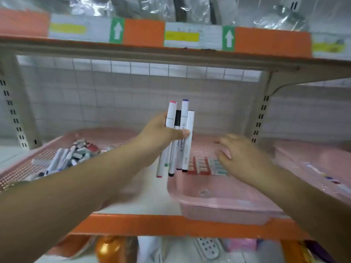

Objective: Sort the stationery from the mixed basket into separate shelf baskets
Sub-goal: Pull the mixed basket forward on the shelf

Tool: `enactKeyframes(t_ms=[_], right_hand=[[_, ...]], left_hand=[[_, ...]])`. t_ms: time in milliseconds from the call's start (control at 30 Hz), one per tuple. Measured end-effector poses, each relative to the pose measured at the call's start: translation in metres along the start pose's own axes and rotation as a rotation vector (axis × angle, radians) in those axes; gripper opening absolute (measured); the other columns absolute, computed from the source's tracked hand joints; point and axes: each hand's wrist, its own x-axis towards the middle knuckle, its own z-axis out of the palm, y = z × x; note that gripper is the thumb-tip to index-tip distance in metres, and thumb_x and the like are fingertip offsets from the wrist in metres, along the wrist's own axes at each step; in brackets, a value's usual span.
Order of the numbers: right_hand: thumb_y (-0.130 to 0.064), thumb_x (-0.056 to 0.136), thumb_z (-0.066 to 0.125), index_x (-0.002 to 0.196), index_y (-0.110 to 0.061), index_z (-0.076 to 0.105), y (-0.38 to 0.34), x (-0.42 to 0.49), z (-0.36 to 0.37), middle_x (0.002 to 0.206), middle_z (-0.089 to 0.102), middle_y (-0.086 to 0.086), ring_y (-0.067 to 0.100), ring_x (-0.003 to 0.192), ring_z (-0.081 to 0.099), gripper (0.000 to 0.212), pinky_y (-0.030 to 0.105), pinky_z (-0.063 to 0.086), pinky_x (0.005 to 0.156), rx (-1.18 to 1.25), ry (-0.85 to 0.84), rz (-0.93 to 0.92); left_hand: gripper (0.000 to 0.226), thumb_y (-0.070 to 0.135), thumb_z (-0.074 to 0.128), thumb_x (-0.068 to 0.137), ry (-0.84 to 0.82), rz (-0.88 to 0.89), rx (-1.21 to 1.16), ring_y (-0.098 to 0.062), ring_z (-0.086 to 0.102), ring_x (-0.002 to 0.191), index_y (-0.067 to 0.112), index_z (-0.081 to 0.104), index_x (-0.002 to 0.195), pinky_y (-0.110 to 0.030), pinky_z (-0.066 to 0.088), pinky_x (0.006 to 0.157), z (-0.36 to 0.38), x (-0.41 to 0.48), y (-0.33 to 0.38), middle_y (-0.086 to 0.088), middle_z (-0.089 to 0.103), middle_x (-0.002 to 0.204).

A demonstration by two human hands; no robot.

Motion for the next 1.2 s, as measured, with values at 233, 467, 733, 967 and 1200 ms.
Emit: enactKeyframes(t_ms=[233, 467, 733, 967, 1200], right_hand=[[-0.018, 0.092, 0.046, 0.127, -0.013, 0.052, 0.109, -0.094, -0.034, 0.131, 0.053, 0.008, 0.025, 0.118, 0.048, 0.035, 0.033, 0.038, 0.095, -0.009, -0.002, 0.209], [-0.021, 0.093, 0.048, 0.134, -0.019, 0.047, 0.204, -0.158, -0.051, 0.137, 0.049, -0.001, 0.019, 0.122, 0.046, 0.041, 0.023, 0.033, 0.096, -0.001, 0.023, 0.459], [-0.017, 0.089, 0.053, 0.127, -0.016, 0.054, 0.296, -0.178, -0.053, 0.129, 0.056, 0.004, 0.023, 0.114, 0.053, 0.038, 0.031, 0.042, 0.094, 0.001, 0.058, 0.641], [-0.02, 0.091, 0.049, 0.133, -0.017, 0.048, 0.367, -0.143, -0.044, 0.136, 0.048, 0.004, 0.024, 0.12, 0.047, 0.042, 0.033, 0.041, 0.098, -0.042, -0.043, 0.677], [-0.016, 0.088, 0.051, 0.133, -0.016, 0.045, 0.424, -0.118, -0.027, 0.131, 0.05, 0.008, 0.029, 0.118, 0.045, 0.045, 0.034, 0.042, 0.089, -0.08, -0.209, 0.758]], left_hand=[[0.018, 0.003, 0.064, 0.084, -0.109, 0.058, -0.065, -0.025, 0.066, 0.093, 0.021, 0.06, 0.088, -0.04, 0.05, 0.089, 0.136, -0.002, 0.031, -0.006, 0.068, 0.093], [0.021, 0.004, 0.065, 0.084, -0.225, 0.06, -0.084, -0.021, 0.064, 0.086, 0.024, 0.058, 0.086, -0.03, 0.05, 0.08, 0.243, 0.023, 0.042, 0.001, 0.066, 0.086], [0.021, 0.003, 0.065, 0.084, -0.356, 0.173, -0.002, -0.014, 0.063, 0.08, 0.022, 0.06, 0.092, -0.028, 0.051, 0.078, 0.338, 0.07, 0.048, 0.003, 0.066, 0.085], [0.026, 0.005, 0.067, 0.081, -0.484, 0.249, 0.143, -0.009, 0.063, 0.076, 0.026, 0.059, 0.092, -0.023, 0.049, 0.069, 0.393, 0.114, 0.042, 0.005, 0.066, 0.086], [0.027, 0.006, 0.069, 0.08, -0.694, 0.189, 0.366, -0.008, 0.062, 0.081, 0.019, 0.059, 0.102, -0.015, 0.049, 0.071, 0.438, 0.134, 0.015, 0.005, 0.066, 0.092]])
